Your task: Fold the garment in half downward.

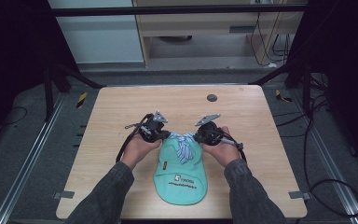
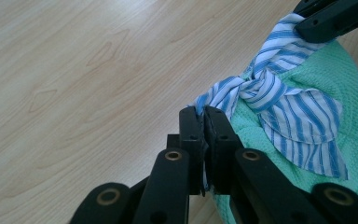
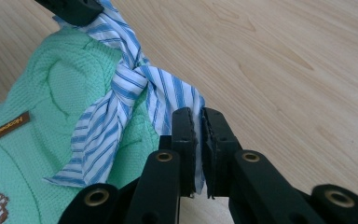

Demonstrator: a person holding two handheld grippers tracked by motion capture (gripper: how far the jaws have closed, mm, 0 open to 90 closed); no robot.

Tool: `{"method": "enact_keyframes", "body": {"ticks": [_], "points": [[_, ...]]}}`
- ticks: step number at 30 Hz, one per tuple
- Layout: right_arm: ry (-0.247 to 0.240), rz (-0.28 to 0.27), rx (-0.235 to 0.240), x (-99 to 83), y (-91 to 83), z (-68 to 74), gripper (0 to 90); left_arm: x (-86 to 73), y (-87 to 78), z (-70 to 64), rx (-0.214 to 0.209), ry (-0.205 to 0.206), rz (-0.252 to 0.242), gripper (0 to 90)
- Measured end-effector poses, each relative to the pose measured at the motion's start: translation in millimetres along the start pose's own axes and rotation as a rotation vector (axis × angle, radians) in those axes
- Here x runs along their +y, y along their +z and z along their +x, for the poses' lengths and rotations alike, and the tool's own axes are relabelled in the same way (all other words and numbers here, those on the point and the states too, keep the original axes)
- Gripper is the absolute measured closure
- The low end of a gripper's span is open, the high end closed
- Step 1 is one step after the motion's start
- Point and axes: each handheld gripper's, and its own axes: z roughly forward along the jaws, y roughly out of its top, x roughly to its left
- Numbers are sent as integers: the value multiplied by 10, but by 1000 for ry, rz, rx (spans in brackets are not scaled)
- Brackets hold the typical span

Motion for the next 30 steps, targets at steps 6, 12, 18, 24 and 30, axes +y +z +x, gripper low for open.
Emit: {"method": "enact_keyframes", "body": {"ticks": [6, 12, 18, 24, 30], "points": [[-11, -18, -7, 51, -39, 1, 842, 52, -52, 28, 1, 5, -13, 871], [-19, -25, -5, 84, -110, 16, 843, 110, -121, -15, 25, 18, -23, 871], [-46, -29, -9, 113, -156, 15, 843, 115, -170, -34, 28, 30, -34, 871], [-81, -34, -11, 118, -169, 11, 843, 110, -221, -22, 18, 19, -38, 871], [-99, -31, -16, 116, -164, 33, 843, 112, -224, -50, 29, 19, -42, 871]]}}
